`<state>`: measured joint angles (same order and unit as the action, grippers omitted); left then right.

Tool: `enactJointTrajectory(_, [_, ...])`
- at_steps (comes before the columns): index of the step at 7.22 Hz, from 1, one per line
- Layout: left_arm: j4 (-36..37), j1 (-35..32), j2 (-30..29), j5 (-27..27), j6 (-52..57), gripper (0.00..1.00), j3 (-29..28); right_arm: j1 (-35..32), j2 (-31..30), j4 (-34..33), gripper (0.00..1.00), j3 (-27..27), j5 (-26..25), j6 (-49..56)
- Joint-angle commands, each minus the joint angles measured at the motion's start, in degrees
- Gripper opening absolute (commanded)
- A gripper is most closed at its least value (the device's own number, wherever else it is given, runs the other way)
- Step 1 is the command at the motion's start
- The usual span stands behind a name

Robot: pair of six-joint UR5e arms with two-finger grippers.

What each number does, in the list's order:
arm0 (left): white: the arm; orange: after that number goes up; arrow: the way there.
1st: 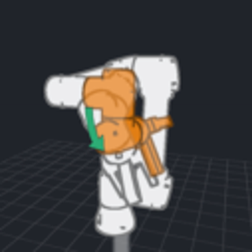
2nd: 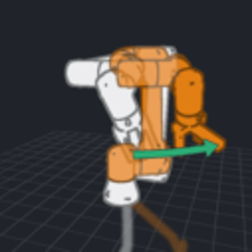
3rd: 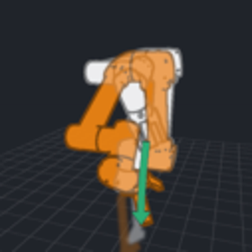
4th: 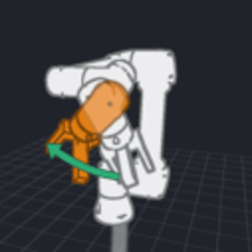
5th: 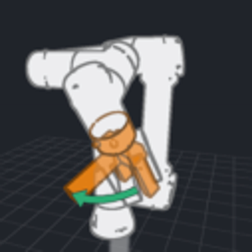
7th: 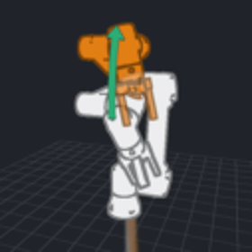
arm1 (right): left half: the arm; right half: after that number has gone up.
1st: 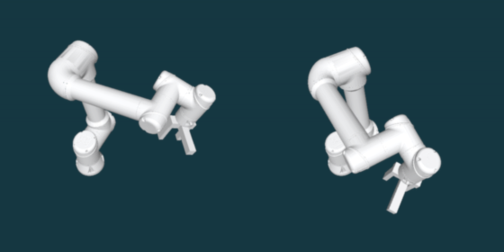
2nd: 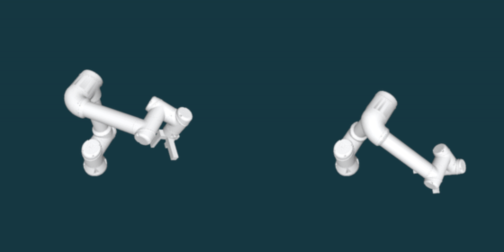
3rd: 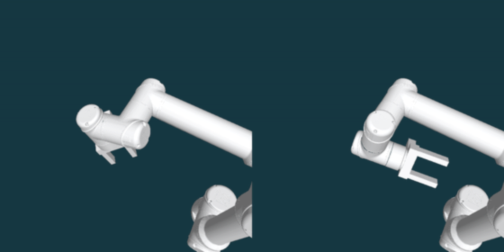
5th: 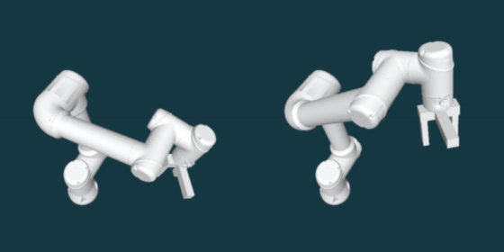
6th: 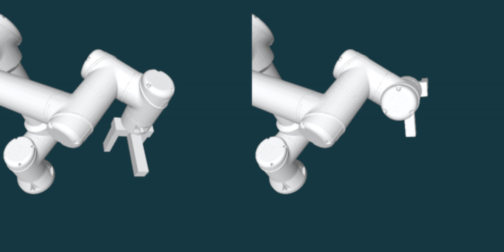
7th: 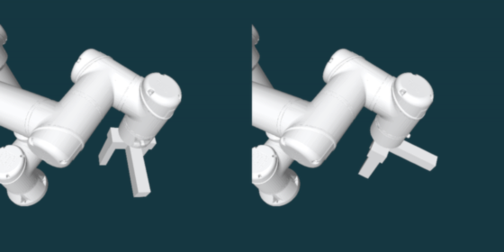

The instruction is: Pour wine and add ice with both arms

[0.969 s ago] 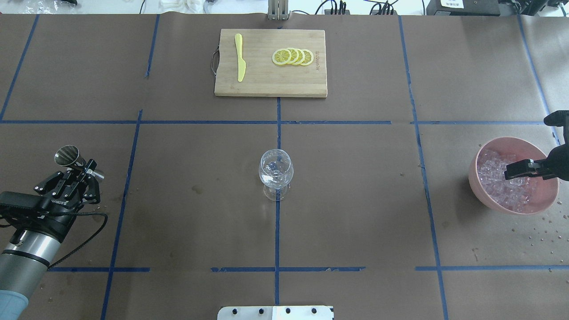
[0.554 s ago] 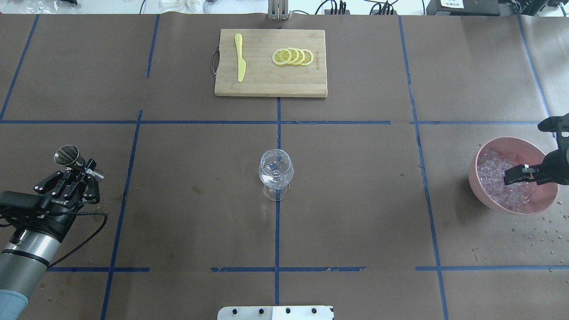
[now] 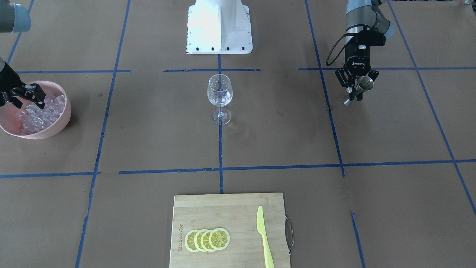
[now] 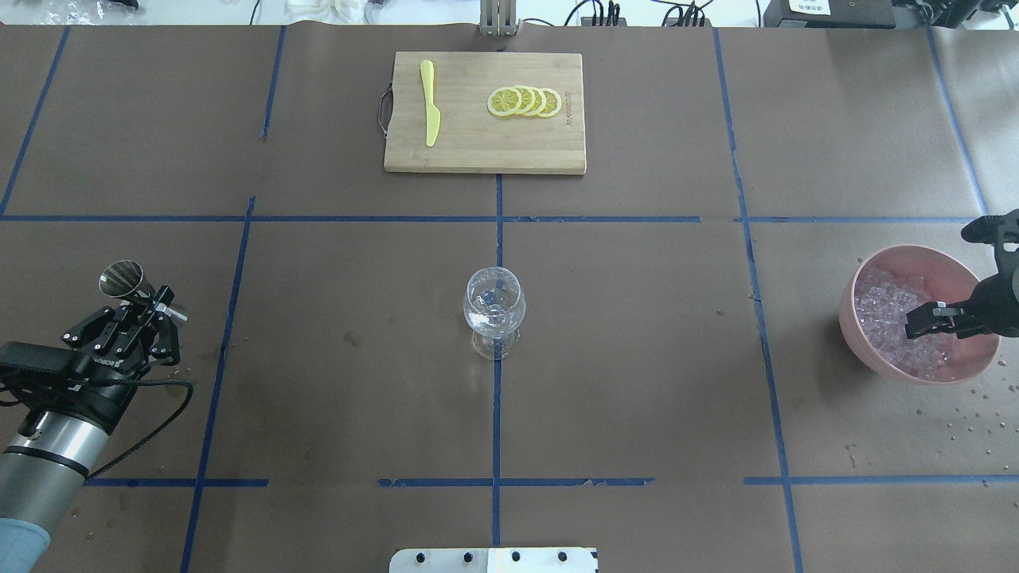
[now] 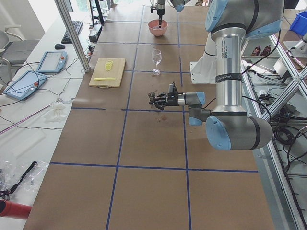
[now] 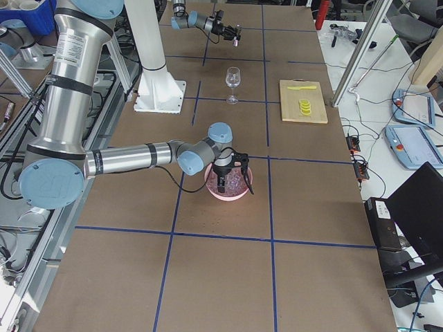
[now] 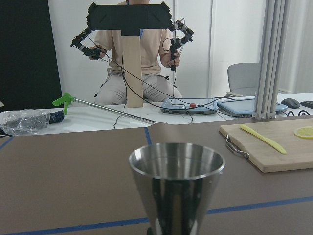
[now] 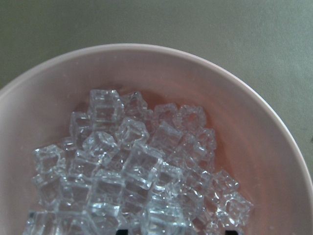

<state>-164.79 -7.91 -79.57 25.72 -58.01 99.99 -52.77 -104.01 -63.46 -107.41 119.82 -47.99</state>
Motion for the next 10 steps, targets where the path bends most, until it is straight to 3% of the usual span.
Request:
enactJointTrajectory(1, [0.0,-0.1,0.0,0.1,0.1,0.0,0.0,0.3,-0.1,-0.3,0.44,0.0,0.2,0.0])
enactJointTrajectory(2, [0.0,-0.1,-0.1,0.1,0.1,0.0,0.0,0.3,0.0,-0.3,0.19,0.1,0.2,0.2])
enactJointTrajectory(3, [0.1,-0.1,-0.1,0.1,0.1,0.0,0.0,0.2,0.0,-0.3,0.0,0.3,-0.1,0.9])
enactJointTrajectory(7, [0.1,0.0,-1.1,0.1,-0.6,0.0,-0.1,-2.5,0.0,-0.2,0.0,-2.8,-0.6,0.8])
enactJointTrajectory(10, [0.1,0.5,-2.7,0.0,-6.7,0.0,-3.0,-6.0,0.0,-0.2,0.0,-8.3,-0.1,0.3])
